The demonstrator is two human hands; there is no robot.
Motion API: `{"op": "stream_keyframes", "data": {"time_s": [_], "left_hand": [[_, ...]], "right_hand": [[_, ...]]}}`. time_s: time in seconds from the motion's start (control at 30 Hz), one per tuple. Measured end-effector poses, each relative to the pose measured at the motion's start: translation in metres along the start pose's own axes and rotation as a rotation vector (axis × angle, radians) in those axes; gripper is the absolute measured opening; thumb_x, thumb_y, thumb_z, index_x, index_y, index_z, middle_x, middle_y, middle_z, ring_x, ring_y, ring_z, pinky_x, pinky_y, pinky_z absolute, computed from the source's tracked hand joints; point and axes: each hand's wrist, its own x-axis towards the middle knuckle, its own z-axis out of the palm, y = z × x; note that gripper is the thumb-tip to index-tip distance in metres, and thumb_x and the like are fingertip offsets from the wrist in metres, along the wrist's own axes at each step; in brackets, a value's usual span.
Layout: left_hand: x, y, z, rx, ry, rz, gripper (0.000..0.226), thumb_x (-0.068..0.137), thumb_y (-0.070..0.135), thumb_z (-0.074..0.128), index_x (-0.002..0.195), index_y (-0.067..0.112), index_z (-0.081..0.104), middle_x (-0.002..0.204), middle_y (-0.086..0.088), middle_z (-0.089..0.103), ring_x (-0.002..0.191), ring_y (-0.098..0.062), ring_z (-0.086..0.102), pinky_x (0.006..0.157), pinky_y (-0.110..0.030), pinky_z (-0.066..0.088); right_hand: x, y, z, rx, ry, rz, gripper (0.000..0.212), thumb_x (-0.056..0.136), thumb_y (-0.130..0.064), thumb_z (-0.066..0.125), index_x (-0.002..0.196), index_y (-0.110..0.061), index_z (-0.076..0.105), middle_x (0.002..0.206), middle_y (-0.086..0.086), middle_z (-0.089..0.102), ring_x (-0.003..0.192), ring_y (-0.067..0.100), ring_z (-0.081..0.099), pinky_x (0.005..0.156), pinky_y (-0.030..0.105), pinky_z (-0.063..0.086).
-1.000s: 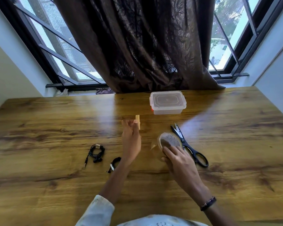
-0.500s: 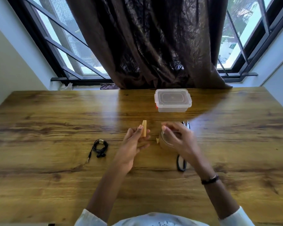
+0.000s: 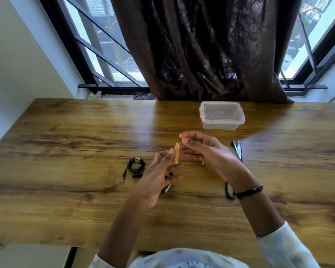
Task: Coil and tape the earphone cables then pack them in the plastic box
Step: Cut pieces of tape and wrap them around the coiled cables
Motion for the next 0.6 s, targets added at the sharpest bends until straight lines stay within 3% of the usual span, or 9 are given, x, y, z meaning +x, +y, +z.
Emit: {"op": "stream_keyframes", "data": {"time_s": [0.17, 0.3, 0.5, 0.6], "left_hand": [[-0.004, 0.009, -0.015, 0.089, 0.027, 0.054, 0.053, 0.081, 0.048, 0.057, 0.122, 0.014, 0.051, 0.119, -0.003, 0.065, 0.105, -0.013, 0.066, 0.084, -0.034, 0.055], [-0.008, 0.013, -0.022, 0.157, 0.038, 0.075, 0.05, 0.087, 0.046, 0.054, 0.123, 0.012, 0.048, 0.122, -0.006, 0.062, 0.11, -0.015, 0.062, 0.085, -0.033, 0.056], [-0.01, 0.017, -0.033, 0.186, 0.032, 0.086, 0.038, 0.096, 0.04, 0.047, 0.122, 0.012, 0.048, 0.121, -0.006, 0.062, 0.111, -0.014, 0.061, 0.081, -0.028, 0.058], [-0.01, 0.017, -0.038, 0.203, 0.035, 0.097, 0.038, 0.096, 0.039, 0.047, 0.122, 0.011, 0.047, 0.121, -0.006, 0.062, 0.111, -0.014, 0.061, 0.084, -0.03, 0.057]], "right_hand": [[0.006, 0.0, 0.014, -0.043, 0.012, 0.0, 0.037, 0.08, -0.027, 0.068, 0.115, -0.013, 0.063, 0.1, 0.009, 0.074, 0.099, 0.019, 0.071, 0.08, 0.02, 0.056], [0.013, 0.005, 0.024, -0.036, 0.003, 0.003, 0.035, 0.087, -0.019, 0.065, 0.121, -0.012, 0.058, 0.11, 0.014, 0.071, 0.103, 0.022, 0.069, 0.088, 0.027, 0.056], [0.013, 0.007, 0.037, -0.02, -0.008, 0.004, 0.037, 0.087, -0.022, 0.065, 0.122, -0.014, 0.057, 0.102, 0.007, 0.074, 0.095, 0.017, 0.071, 0.077, 0.019, 0.054], [0.013, 0.01, 0.041, -0.055, 0.023, -0.012, 0.033, 0.088, -0.019, 0.065, 0.12, -0.015, 0.058, 0.101, 0.007, 0.074, 0.095, 0.017, 0.071, 0.079, 0.021, 0.055]]}}
